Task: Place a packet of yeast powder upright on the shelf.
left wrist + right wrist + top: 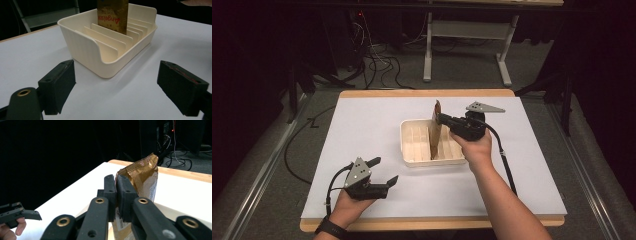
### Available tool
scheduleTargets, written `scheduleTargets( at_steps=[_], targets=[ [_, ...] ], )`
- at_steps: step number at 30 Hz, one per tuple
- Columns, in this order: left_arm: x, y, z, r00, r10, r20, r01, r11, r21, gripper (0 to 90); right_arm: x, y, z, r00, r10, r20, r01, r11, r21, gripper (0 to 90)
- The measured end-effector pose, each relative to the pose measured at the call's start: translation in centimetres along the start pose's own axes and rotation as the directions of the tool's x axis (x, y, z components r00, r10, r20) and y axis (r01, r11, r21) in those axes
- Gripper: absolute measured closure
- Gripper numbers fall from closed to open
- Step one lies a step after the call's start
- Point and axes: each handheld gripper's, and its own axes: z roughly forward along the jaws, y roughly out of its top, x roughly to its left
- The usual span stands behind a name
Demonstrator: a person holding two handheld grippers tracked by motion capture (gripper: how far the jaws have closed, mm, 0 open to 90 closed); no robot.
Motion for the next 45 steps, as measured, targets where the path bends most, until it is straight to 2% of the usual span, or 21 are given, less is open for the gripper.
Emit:
scheduleTargets(
  at_steps=[7,11,21,35,36,41,45],
  targets=[
    [-0.1,0.0,0.0,1.0000,0.001,-0.001,-0.001,1.0000,-0.001,15.5,0.2,0.3,-0.3,1.0000,0.004,0.004,-0.004,1.0000,-0.004,77.3],
    [0.0,0.0,0.1,1.0000,0.000,0.001,0.000,1.0000,0.000,15.5,0.4,0.6,-0.6,0.9999,-0.002,0.015,0.002,0.9999,-0.011,65.7],
    [-0.1,0.0,0.1,1.0000,0.002,-0.001,-0.002,1.0000,0.002,15.6,0.7,0.7,-1.2,0.9987,-0.024,0.044,0.025,0.9996,-0.010,47.9],
    [0.1,0.0,0.0,1.0000,0.000,-0.004,0.000,1.0000,0.000,15.6,1.1,0.2,-1.8,0.9962,-0.047,0.073,0.046,0.9988,0.019,32.5],
    [0.1,0.0,0.0,1.0000,0.001,-0.003,-0.001,1.0000,0.001,15.6,1.2,-0.2,-2.1,0.9950,-0.053,0.085,0.051,0.9984,0.025,29.7],
    [0.1,0.0,0.0,1.0000,0.001,-0.004,-0.001,1.0000,0.001,15.6,1.2,-0.9,-2.9,0.9915,-0.072,0.108,0.069,0.9970,0.036,27.0],
    [0.1,0.0,0.0,1.0000,0.000,-0.006,0.000,1.0000,0.001,15.6,0.7,-2.0,-4.6,0.9882,-0.075,0.133,0.069,0.9963,0.051,24.8]
  ],
)
